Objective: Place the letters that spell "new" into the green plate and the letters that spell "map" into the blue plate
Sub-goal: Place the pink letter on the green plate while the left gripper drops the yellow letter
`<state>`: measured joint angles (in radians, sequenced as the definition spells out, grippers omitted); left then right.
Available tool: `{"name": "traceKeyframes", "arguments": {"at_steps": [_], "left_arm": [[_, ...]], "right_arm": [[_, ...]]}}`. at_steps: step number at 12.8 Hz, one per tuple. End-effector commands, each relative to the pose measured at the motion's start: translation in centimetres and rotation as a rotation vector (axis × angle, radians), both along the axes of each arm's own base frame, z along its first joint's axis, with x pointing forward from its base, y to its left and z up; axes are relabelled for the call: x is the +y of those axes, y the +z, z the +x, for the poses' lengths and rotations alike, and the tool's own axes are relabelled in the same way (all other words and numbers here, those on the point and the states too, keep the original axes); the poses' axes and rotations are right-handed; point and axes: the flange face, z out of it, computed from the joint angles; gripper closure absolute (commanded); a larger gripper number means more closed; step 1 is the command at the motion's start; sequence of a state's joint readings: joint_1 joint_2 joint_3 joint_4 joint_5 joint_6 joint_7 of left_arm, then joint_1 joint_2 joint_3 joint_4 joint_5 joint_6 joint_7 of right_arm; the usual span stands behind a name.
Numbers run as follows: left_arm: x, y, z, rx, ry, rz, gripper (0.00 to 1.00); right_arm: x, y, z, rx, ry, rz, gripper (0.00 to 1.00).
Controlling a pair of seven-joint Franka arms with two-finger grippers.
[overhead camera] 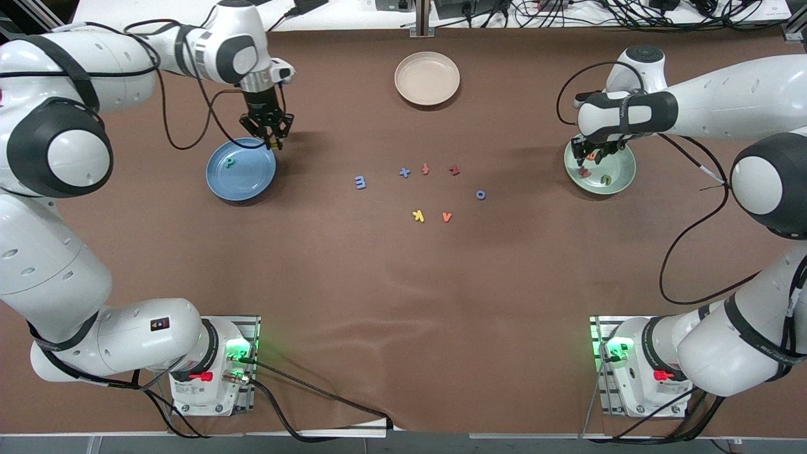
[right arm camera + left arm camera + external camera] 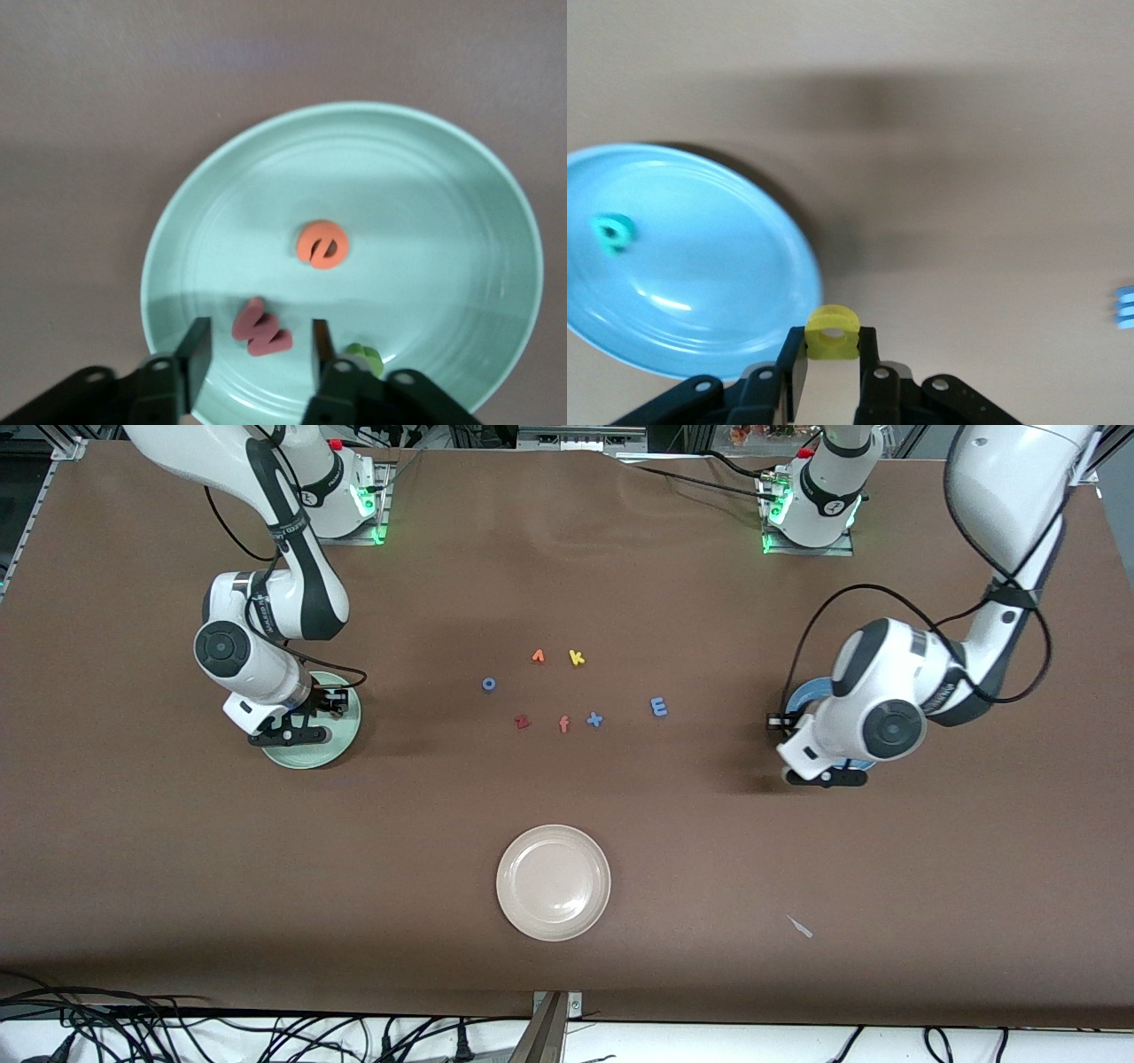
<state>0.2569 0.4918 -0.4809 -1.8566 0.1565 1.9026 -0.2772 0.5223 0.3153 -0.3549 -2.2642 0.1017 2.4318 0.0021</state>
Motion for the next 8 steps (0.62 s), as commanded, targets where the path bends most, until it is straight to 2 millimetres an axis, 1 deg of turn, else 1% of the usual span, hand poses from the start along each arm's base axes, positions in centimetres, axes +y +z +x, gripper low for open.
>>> {"name": "traceKeyframes", "arguments": {"at_steps": [1,2,3,4,5,7,8], "left_arm": [[3.6,0.5,0.3,-0.003,-0.092,-0.005,0.90],[5.3,0.2,0.4,-0.003,-0.127,0.016,0.91],[6.2,-0.2,0.5,-0.002,-0.148,0.022,0.91],[7.4,-0.7,0.6,0.000,-0.152,0.006,0.91],[7.7,-1.3,0.6,0.008,-0.154,-0.001,0.91],[7.9,-2.9,0.5,0.015,-0.148,-0.016,0.91],[8.0,-3.6,0.5,0.014,-0.145,-0.023,0.91]], "right_arm": [[0.5,4.0,1.8,0.002,-0.001,0.032,0.00],[0.9,5.6,2.9,0.018,0.002,0.033,0.00],[1.4,8.0,4.2,0.030,0.006,0.039,0.00],[1.5,10.7,5.5,0.051,0.008,0.037,0.00],[1.2,13.2,6.6,0.066,-0.005,0.036,0.00],[-0.5,17.8,8.5,0.035,-0.016,0.035,0.00],[-0.9,20.7,9.1,0.018,-0.021,0.037,0.00]]}}
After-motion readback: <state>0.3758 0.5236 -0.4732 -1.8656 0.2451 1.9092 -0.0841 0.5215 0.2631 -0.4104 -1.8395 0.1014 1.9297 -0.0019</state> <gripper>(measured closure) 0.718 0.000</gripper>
